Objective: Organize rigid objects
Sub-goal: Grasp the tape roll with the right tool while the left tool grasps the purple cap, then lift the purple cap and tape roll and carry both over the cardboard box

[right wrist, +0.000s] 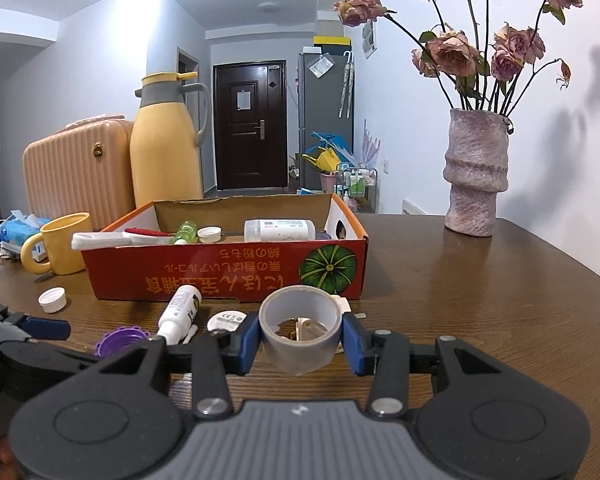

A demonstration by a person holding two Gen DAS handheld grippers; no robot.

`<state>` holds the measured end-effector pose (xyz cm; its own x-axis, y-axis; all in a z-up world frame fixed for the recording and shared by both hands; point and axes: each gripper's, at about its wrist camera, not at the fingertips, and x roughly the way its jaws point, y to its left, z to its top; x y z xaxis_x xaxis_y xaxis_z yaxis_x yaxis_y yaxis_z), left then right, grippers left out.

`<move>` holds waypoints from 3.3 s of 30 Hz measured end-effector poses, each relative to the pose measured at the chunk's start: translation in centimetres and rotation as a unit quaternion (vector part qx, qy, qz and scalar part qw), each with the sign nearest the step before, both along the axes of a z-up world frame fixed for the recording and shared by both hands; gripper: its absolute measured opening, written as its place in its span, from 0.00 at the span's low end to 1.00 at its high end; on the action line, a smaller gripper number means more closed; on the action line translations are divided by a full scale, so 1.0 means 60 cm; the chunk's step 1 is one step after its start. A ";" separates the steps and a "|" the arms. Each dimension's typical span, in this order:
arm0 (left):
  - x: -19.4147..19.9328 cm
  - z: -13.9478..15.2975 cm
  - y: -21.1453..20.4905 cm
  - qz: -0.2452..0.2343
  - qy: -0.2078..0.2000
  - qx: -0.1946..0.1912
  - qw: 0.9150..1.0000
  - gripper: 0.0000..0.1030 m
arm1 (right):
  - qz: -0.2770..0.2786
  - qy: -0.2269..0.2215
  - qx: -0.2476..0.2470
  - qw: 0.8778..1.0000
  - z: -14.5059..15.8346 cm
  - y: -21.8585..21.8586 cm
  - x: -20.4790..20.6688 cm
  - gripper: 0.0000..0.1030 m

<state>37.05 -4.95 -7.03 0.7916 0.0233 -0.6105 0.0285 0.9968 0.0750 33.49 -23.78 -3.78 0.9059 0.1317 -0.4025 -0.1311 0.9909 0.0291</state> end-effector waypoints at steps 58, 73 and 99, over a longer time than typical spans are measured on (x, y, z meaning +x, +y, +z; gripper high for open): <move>-0.036 0.132 0.018 0.009 -0.139 -0.054 0.989 0.53 | 0.021 -0.079 0.051 0.995 0.029 0.028 0.028 0.41; 0.047 0.144 0.049 0.056 -0.142 -0.082 0.985 0.53 | 0.027 -0.098 0.036 0.994 0.034 0.062 0.096 0.41; 0.181 0.138 0.075 0.072 -0.122 -0.091 0.986 0.53 | 0.003 -0.092 0.034 0.995 0.031 0.091 0.231 0.41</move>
<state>47.91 -0.43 1.25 0.9120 0.0540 -0.4066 -0.1110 0.9868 -0.1180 47.36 -18.30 -1.89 0.9623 0.1585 -0.2209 -0.1463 0.9867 0.0706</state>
